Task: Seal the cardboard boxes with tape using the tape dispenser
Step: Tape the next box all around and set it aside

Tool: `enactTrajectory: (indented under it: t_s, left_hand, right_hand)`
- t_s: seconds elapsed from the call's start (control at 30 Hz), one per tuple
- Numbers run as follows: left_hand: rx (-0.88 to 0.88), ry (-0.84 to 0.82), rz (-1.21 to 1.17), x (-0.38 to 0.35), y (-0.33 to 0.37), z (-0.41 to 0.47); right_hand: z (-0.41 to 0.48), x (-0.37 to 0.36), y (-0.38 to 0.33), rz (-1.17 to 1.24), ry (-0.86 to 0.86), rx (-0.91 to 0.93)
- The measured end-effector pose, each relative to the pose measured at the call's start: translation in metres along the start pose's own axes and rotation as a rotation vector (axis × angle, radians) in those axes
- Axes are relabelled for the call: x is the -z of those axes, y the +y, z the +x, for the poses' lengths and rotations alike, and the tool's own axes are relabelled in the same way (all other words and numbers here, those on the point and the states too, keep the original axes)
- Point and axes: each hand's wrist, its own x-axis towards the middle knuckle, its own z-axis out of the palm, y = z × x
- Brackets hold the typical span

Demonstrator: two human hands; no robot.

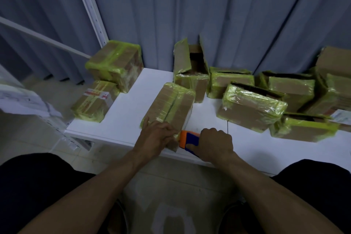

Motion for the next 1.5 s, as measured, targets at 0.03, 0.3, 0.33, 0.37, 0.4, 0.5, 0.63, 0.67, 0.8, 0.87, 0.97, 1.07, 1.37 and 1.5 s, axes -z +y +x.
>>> enactTrajectory:
  t_s: [0.03, 0.3, 0.33, 0.37, 0.4, 0.5, 0.63, 0.67, 0.8, 0.87, 0.97, 1.07, 1.37, 1.5]
  left_hand:
    - [0.002, -0.006, 0.006, 0.001, 0.001, 0.000]
    - [0.044, 0.081, 0.127, 0.004, 0.010, -0.006]
    - [0.068, 0.090, 0.135, 0.002, 0.012, -0.006]
    - [0.087, 0.095, 0.136, -0.002, 0.014, -0.007]
    - [0.099, 0.107, 0.134, -0.004, 0.014, -0.007]
    - [0.134, 0.126, 0.138, -0.005, 0.010, -0.011]
    - [0.239, 0.111, 0.065, 0.000, 0.006, -0.021]
    - [0.284, 0.088, 0.040, 0.003, 0.006, -0.024]
    - [0.210, -0.030, -0.017, 0.025, -0.002, -0.034]
    - [0.197, -0.086, -0.093, 0.037, -0.011, -0.037]
    - [0.277, 0.059, -0.115, 0.046, -0.030, -0.042]
    - [0.286, 0.105, 0.214, 0.034, -0.049, -0.035]
    - [0.284, 0.067, -0.013, -0.004, 0.042, -0.021]
    - [0.204, 0.086, -0.015, -0.018, 0.043, -0.020]
  right_hand:
    - [-0.001, -0.002, -0.002, -0.027, 0.023, 0.012]
    - [-0.002, 0.004, 0.014, 0.175, -0.040, -0.147]
    - [-0.004, 0.005, 0.018, 0.193, -0.041, -0.160]
    - [-0.006, 0.005, 0.022, 0.209, -0.041, -0.170]
    - [-0.009, 0.006, 0.025, 0.231, -0.038, -0.174]
    - [-0.016, 0.007, 0.030, 0.322, -0.027, -0.134]
    - [-0.024, 0.011, 0.025, 0.466, 0.009, -0.090]
    - [-0.025, 0.013, 0.024, 0.489, 0.032, -0.080]
    - [-0.028, 0.026, 0.025, 0.637, 0.106, -0.036]
    - [-0.028, 0.031, 0.025, 0.716, 0.129, -0.004]
    - [-0.030, 0.033, 0.026, 0.781, 0.149, 0.016]
    - [-0.033, 0.031, 0.027, 0.770, 0.141, 0.012]
    - [-0.030, 0.024, 0.039, 0.708, 0.157, -0.058]
    - [-0.029, 0.022, 0.044, 0.702, 0.164, -0.073]
